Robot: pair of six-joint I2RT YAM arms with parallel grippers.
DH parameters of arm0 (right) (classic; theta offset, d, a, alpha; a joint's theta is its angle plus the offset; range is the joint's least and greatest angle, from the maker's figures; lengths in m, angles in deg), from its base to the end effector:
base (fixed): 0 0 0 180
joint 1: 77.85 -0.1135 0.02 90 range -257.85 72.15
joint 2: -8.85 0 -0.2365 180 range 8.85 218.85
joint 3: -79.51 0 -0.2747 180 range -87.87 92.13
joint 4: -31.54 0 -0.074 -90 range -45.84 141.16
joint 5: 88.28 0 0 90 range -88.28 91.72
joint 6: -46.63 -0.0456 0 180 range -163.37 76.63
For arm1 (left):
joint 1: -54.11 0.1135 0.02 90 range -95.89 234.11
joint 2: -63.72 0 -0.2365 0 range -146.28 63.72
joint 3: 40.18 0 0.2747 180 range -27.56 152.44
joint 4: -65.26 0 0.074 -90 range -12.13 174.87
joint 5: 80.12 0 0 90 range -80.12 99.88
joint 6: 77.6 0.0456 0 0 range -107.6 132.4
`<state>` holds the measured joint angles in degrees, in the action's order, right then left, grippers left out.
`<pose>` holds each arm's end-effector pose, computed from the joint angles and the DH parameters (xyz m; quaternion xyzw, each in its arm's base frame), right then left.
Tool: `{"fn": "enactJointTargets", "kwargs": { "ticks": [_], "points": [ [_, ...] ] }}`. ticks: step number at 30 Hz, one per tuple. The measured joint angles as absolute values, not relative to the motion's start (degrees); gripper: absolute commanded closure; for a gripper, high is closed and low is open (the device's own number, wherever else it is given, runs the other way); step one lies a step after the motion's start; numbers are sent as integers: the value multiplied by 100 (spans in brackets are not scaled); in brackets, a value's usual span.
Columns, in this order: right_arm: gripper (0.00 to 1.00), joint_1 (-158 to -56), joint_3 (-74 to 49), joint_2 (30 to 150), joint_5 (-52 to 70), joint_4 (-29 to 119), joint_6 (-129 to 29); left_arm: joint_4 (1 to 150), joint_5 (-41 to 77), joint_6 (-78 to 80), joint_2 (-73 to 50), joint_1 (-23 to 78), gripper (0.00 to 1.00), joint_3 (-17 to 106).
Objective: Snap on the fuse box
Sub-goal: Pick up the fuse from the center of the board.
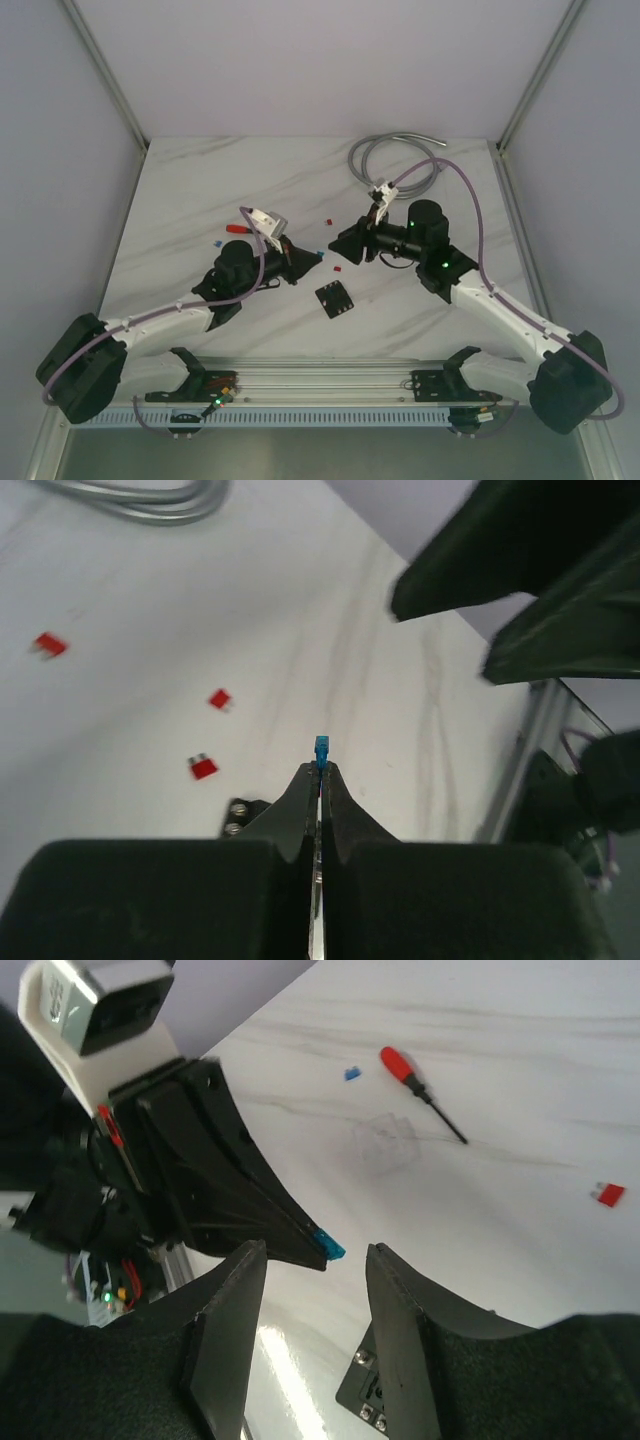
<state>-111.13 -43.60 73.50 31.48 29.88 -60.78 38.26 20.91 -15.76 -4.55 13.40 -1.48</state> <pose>0.2416 0.1857 0.2781 -0.2692 0.6882 0.4492 0.5021 0.2141 -0.1958 0.1923 0.1447 0.7079 -0.4463 0.5281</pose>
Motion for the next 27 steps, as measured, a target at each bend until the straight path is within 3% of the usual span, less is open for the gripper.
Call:
{"fn": "enactJointTargets", "kwargs": {
  "ticks": [12,27],
  "points": [
    [53,-11041,-4406,7131,4700,3303,-5081,3891,3844,-1073,251,1340,100,-25],
    [71,-11043,-4406,7179,5447,3348,-4920,3802,4441,-1132,223,1283,100,38]
  ]
}}
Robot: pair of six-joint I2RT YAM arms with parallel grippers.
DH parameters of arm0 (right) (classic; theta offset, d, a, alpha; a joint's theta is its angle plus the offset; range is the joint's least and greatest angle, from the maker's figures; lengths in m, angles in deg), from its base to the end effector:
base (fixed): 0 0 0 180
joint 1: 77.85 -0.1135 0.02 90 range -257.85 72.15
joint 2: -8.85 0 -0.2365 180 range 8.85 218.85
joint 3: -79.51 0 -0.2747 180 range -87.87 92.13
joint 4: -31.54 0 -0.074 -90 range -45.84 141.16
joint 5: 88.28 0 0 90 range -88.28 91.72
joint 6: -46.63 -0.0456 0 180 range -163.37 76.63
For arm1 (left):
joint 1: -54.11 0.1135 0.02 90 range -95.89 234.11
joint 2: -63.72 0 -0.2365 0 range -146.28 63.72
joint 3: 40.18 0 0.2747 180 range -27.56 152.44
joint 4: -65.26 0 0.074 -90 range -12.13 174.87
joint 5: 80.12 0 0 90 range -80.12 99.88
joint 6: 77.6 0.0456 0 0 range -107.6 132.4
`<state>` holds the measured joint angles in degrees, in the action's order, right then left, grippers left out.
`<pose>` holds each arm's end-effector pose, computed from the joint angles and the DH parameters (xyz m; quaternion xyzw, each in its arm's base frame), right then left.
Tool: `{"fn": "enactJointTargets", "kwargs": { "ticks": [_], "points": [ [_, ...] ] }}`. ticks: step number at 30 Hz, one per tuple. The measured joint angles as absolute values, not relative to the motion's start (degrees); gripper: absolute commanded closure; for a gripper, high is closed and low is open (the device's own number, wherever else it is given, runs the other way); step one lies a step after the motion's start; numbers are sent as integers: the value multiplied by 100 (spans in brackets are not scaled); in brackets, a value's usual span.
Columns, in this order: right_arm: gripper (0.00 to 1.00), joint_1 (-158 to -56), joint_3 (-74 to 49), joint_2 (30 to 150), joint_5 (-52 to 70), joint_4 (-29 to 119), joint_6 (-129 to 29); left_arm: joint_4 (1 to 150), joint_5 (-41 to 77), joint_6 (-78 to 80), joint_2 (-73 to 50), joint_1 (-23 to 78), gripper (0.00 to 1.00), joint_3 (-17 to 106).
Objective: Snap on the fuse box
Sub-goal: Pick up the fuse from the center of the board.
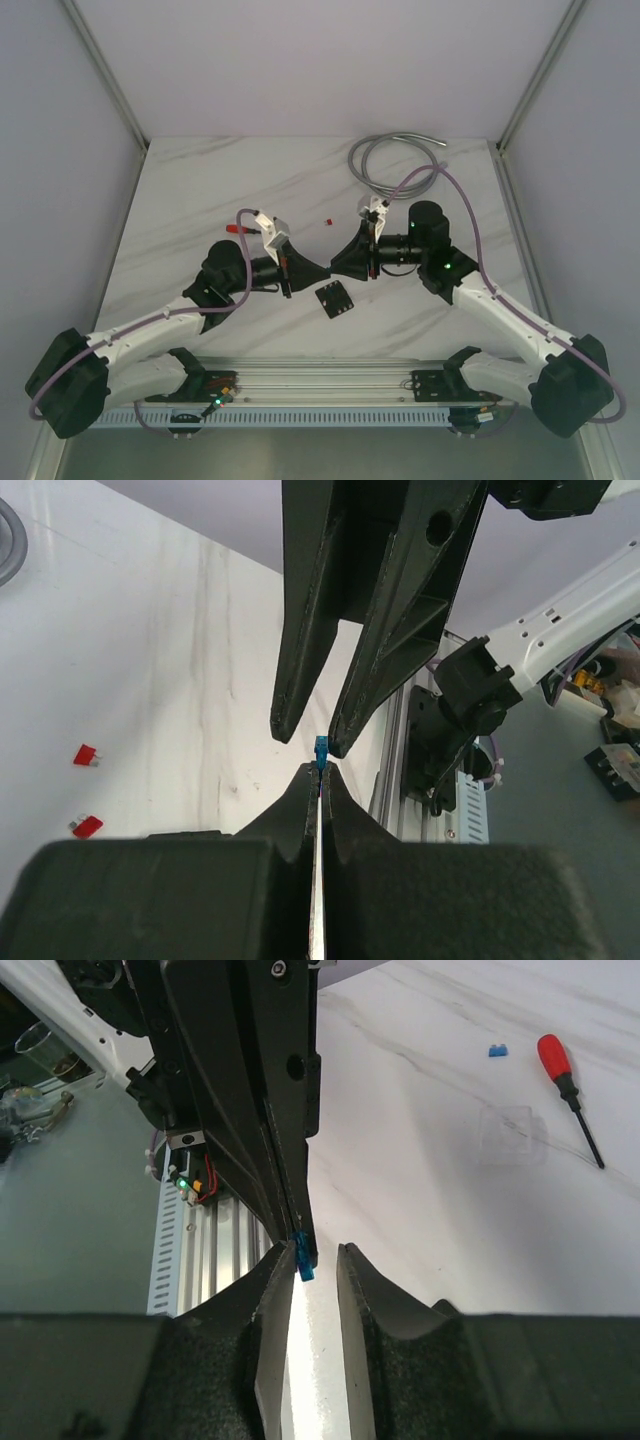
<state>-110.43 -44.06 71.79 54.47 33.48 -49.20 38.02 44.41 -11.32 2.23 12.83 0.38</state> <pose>0.2213 0.1845 0.2780 -0.4392 0.5929 0.5102 0.4419 0.1893 -0.2006 0.2355 0.3157 0.5958 -0.5492 0.4936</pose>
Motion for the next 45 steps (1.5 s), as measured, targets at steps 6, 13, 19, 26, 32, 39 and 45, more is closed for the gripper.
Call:
{"fn": "enactJointTargets", "kwargs": {
  "ticks": [6,13,19,26,32,39,45],
  "points": [
    [86,-11041,-4406,7205,5640,3351,-4909,3751,4460,-1156,148,1240,100,62],
    [100,-11030,-4406,7205,5767,3364,-4758,3743,4469,-1248,126,1235,95,71],
    [100,-11063,-4406,7177,5343,3617,-4721,3959,4025,-1292,126,1172,74,69],
    [100,-11445,-4400,7050,3627,4363,-4878,4213,2751,-1679,135,1176,52,-157],
    [100,-12140,-4397,7201,1747,4907,-5153,4624,1717,-2262,306,1176,42,-598],
    [100,-12844,-4397,7959,-63,5095,-5606,5142,782,-2831,404,1176,25,-782],
    [100,-13264,-4389,8536,-1018,5106,-5842,5498,176,-3206,485,1185,12,-784]
  ]
}}
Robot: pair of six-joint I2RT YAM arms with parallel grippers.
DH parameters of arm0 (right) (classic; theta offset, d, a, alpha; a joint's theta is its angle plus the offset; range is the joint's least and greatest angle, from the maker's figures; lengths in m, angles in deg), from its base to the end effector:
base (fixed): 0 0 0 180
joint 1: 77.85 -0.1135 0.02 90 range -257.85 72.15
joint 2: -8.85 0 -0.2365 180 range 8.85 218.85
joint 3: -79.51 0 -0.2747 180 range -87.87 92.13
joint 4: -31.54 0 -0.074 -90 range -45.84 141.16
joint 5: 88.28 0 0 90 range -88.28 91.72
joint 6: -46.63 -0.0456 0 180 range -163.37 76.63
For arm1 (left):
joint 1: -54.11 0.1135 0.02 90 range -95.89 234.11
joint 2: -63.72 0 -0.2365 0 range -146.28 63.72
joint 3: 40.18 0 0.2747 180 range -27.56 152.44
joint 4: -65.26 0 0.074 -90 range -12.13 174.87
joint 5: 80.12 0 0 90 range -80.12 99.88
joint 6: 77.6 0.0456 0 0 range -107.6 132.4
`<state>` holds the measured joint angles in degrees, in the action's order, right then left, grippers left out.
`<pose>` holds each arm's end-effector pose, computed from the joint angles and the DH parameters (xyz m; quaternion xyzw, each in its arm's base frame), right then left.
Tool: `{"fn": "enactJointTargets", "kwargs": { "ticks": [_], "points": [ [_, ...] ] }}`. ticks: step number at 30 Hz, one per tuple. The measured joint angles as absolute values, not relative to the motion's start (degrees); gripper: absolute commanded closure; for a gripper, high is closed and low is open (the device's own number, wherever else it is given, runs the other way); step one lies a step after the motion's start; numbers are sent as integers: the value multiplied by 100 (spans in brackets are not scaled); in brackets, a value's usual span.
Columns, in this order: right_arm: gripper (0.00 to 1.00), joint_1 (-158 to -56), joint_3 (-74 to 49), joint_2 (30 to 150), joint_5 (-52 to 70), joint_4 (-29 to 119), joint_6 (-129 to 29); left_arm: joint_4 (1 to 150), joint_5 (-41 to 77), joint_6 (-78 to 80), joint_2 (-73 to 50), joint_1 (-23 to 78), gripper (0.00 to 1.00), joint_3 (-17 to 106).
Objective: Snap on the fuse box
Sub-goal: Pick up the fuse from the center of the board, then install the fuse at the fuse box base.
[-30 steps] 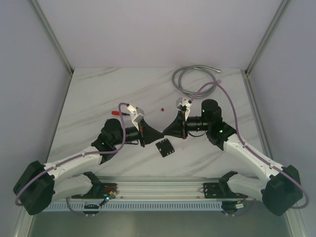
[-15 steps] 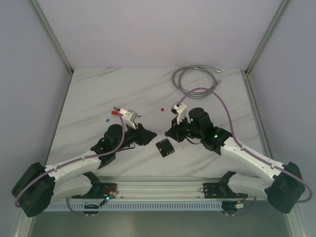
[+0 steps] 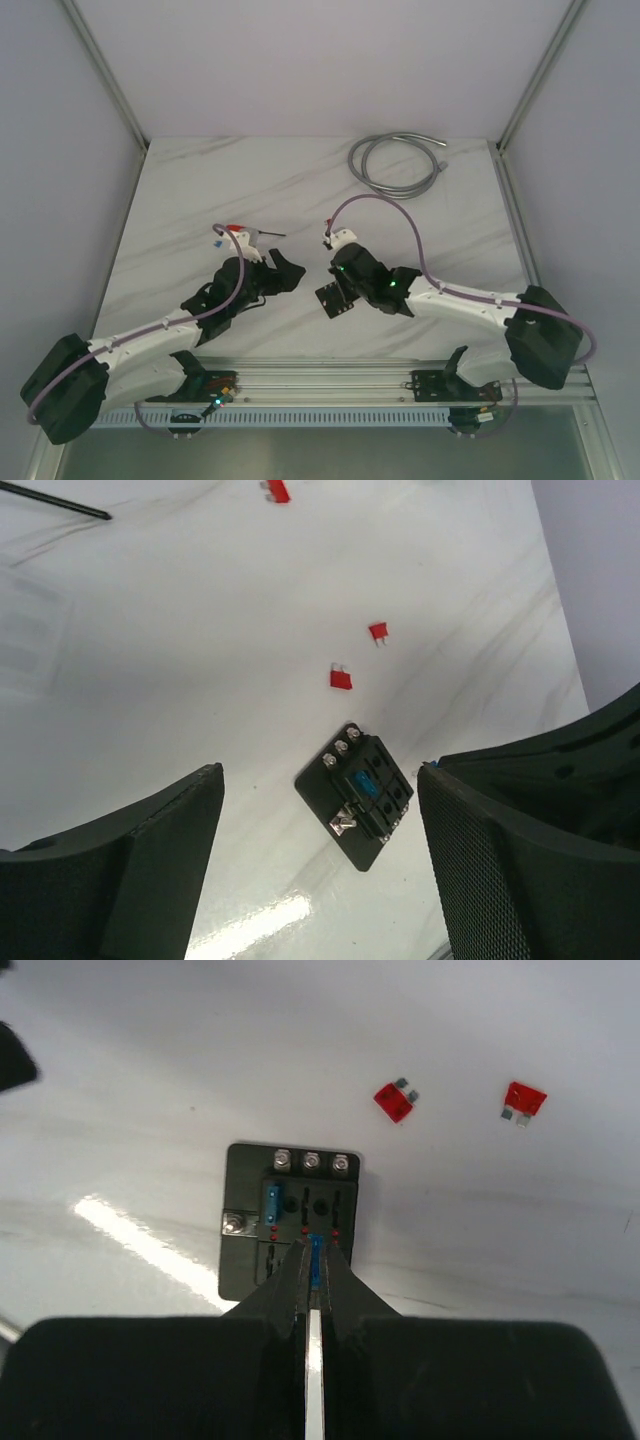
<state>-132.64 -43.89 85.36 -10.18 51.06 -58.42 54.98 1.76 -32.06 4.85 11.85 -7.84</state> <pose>0.1891 0.2517 0.1746 -0.2640 0.8608 0.1663 0.4020 0.1952 -0.1687 0.1599 -0.0578 0.7970 -0.3698 0.4741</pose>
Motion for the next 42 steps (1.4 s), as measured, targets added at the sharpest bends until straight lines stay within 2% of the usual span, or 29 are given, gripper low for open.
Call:
{"fn": "enactJointTargets", "kwargs": {
  "ticks": [11,42],
  "points": [
    [100,-13541,-4314,9262,-1652,4955,-5927,5677,-68,-3694,196,1292,0,-817],
    [100,-13611,-4207,9754,-2017,4417,-5949,5784,26,-3965,-182,1382,0,-814]
  ]
}}
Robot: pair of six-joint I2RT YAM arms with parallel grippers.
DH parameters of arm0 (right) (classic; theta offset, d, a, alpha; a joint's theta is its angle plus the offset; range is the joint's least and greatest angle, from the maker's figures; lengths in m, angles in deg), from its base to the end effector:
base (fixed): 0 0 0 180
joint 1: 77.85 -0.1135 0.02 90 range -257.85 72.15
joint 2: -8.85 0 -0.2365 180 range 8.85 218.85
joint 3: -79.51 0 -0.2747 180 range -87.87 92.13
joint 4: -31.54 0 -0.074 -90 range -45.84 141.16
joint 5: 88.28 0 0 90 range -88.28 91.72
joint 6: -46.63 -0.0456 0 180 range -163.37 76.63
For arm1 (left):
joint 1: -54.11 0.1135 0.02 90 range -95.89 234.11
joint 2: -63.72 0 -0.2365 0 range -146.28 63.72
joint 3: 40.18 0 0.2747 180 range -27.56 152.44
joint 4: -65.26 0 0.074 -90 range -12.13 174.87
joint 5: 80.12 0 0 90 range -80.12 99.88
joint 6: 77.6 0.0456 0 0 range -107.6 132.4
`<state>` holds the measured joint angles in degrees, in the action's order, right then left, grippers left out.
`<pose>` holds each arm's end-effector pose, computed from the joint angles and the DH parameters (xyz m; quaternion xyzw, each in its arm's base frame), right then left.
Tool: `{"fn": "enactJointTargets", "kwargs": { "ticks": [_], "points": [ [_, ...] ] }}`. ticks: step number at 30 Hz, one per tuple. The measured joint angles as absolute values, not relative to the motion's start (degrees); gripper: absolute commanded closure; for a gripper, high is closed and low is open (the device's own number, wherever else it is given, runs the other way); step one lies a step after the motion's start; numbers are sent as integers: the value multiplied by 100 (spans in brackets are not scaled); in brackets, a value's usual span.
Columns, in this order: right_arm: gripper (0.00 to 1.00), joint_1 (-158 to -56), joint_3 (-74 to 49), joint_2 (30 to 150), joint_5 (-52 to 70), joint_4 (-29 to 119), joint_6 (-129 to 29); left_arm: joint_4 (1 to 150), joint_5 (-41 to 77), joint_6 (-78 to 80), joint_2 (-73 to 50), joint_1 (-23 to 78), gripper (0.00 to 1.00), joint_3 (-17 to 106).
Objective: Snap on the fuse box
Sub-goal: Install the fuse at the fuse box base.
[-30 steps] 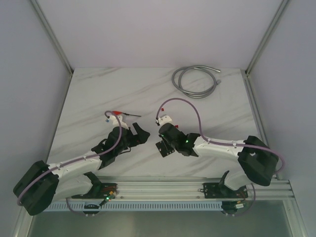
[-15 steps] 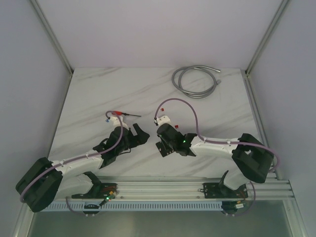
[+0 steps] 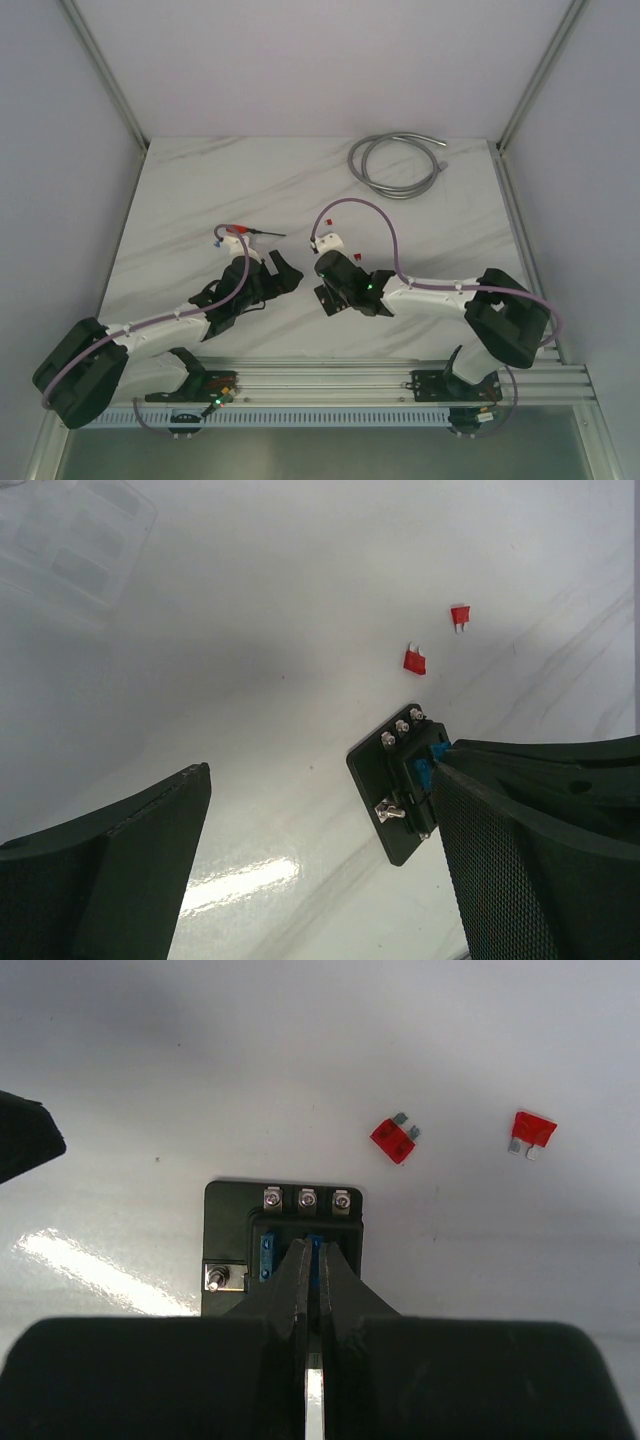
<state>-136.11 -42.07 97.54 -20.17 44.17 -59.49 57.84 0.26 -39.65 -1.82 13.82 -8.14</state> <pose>0.1918 0.2777 0.1323 -0.2528 0.8671 0.0985 0.4177 0.2017 -0.1610 0.1249 -0.1308 0.8364 -0.3312 0.4166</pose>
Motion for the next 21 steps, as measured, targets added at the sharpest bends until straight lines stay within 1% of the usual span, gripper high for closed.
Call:
{"fn": "enactJointTargets", "kwargs": {
  "ticks": [1,9,17,21],
  "points": [
    [100,-13624,-4203,9765,-2036,4417,-5953,5784,28,-3965,-182,1384,0,-814],
    [87,-13681,-4135,9828,-2104,4430,-6019,5784,65,-3989,-184,1393,0,-814],
    [80,-13690,-4118,9828,-2047,4474,-6113,5784,72,-4009,-241,1393,0,-812],
    [79,-13701,-4111,9828,-1960,4542,-6141,5784,87,-4009,-245,1393,0,-812]
  ]
}}
